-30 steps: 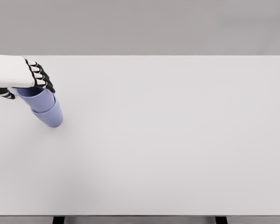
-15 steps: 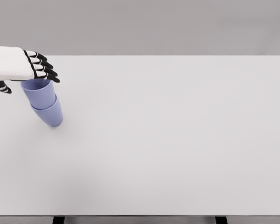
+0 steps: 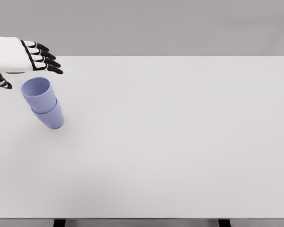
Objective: Place the right cup on the left cup with left arm
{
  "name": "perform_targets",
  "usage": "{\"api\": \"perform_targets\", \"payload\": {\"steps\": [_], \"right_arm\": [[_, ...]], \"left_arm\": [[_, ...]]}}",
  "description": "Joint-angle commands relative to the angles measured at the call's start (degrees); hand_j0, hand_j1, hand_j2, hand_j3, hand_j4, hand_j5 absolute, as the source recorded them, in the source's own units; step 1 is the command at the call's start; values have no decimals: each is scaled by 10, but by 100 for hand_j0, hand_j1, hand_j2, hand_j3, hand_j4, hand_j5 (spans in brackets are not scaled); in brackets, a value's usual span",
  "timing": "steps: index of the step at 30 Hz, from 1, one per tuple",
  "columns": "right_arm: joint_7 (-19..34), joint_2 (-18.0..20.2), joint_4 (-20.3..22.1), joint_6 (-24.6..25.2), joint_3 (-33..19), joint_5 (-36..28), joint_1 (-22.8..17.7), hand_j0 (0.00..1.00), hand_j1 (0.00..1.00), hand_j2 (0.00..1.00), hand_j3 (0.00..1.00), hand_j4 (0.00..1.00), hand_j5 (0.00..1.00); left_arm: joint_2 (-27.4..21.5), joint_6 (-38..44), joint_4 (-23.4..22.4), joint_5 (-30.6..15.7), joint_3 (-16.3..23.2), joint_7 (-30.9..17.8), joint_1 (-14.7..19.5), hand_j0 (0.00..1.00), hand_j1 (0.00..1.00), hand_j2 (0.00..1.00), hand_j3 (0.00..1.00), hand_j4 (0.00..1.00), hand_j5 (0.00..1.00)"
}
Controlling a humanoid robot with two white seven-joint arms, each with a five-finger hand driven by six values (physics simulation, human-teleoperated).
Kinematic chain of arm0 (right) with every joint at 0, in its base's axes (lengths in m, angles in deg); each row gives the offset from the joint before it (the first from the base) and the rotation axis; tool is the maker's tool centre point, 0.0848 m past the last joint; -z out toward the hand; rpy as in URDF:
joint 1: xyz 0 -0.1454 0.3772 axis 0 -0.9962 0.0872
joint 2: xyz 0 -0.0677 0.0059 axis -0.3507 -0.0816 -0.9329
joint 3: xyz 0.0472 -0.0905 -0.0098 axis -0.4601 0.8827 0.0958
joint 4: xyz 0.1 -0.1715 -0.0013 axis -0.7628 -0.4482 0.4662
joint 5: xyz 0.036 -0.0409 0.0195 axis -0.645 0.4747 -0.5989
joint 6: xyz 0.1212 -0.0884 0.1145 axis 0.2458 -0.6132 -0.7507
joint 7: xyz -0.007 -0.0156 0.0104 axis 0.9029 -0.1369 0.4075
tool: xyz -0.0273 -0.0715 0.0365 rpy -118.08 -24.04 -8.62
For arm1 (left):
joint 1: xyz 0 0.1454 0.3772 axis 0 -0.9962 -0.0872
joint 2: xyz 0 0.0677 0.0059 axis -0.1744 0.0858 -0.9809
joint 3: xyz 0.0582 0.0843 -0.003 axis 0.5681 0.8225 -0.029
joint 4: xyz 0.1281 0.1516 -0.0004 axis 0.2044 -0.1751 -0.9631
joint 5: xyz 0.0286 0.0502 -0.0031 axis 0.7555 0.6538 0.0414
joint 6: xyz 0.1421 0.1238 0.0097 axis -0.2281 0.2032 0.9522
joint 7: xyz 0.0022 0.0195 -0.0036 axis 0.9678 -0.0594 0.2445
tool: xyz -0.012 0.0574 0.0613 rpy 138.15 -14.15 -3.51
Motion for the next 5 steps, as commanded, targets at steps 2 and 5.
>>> {"api": "perform_targets", "payload": {"steps": [2, 5], "right_arm": [[0, 0, 0, 0, 0, 0, 0, 100, 100, 100, 100, 100, 100], [0, 0, 0, 0, 0, 0, 0, 100, 100, 100, 100, 100, 100]], "left_arm": [[-1, 1, 0, -3, 0, 0, -2, 100, 100, 100, 100, 100, 100], [-1, 1, 0, -2, -1, 0, -9, 100, 100, 100, 100, 100, 100]]}}
